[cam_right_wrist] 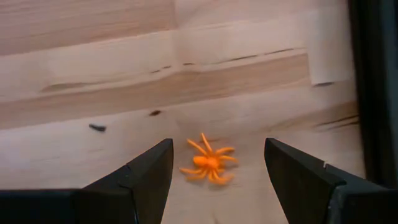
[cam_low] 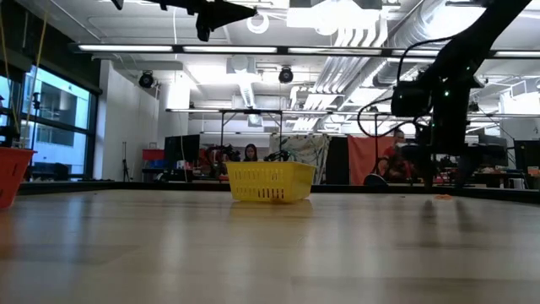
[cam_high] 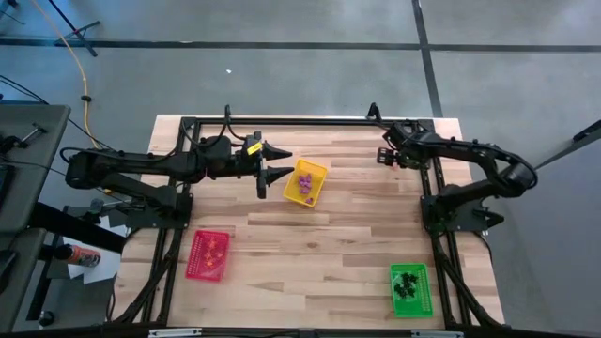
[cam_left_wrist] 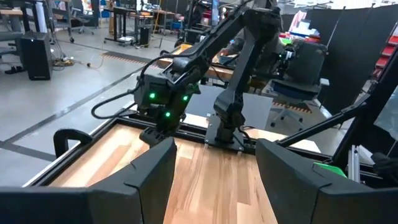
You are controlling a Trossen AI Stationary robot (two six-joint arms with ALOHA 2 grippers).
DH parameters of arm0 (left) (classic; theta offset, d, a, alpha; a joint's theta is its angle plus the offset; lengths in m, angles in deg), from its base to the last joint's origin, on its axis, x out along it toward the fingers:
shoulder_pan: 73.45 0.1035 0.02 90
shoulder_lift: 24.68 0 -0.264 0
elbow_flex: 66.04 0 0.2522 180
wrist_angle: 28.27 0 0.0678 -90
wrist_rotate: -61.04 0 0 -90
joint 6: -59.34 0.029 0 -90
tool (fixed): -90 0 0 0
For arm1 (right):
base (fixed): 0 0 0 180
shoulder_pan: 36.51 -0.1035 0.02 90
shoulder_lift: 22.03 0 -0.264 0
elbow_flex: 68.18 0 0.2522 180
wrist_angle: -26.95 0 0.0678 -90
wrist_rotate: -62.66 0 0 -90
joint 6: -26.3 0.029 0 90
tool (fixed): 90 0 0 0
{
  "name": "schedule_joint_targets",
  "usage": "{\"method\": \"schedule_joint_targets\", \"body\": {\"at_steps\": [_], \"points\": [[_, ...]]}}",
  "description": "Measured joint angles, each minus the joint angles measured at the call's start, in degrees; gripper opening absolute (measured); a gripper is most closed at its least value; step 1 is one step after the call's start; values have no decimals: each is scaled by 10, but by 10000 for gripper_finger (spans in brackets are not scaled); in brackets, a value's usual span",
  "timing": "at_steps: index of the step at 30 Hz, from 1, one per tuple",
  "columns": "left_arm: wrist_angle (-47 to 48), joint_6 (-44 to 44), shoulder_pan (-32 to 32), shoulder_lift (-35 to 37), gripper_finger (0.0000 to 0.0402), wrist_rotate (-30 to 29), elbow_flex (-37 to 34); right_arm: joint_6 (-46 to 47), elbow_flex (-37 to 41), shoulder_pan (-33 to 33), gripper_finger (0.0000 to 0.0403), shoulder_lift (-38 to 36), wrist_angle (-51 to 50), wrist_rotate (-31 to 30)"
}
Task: Sort Halloween decoration
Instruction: Put the orange spider toy into the red bin
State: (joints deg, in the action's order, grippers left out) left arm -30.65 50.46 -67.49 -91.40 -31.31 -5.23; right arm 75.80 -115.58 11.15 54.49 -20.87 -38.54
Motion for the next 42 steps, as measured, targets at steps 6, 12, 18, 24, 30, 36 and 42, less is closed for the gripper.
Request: {"method": "schedule_joint_targets", "body": {"at_steps": [6,12,18,24,30,36,42], "points": [[0,0,0,0,211,0,0,16,-2,0,231,48,8,-2],[0,0,0,0,211,0,0,5,-2,-1,125,55,10,4],[0,1,0,0,211,0,0,-43,1,-15,10,33,4,2],[0,20,0,0,211,0,0,-53,2,-35,3,-16,-17,7],[0,20,0,0,211,0,0,-60,2,-59,1,-101,-8,7],[0,20,0,0,211,0,0,-96,2,-115,1,-211,114,50],[-1,6,0,0,211,0,0,-191,1,-217,0,-250,378,105]]}}
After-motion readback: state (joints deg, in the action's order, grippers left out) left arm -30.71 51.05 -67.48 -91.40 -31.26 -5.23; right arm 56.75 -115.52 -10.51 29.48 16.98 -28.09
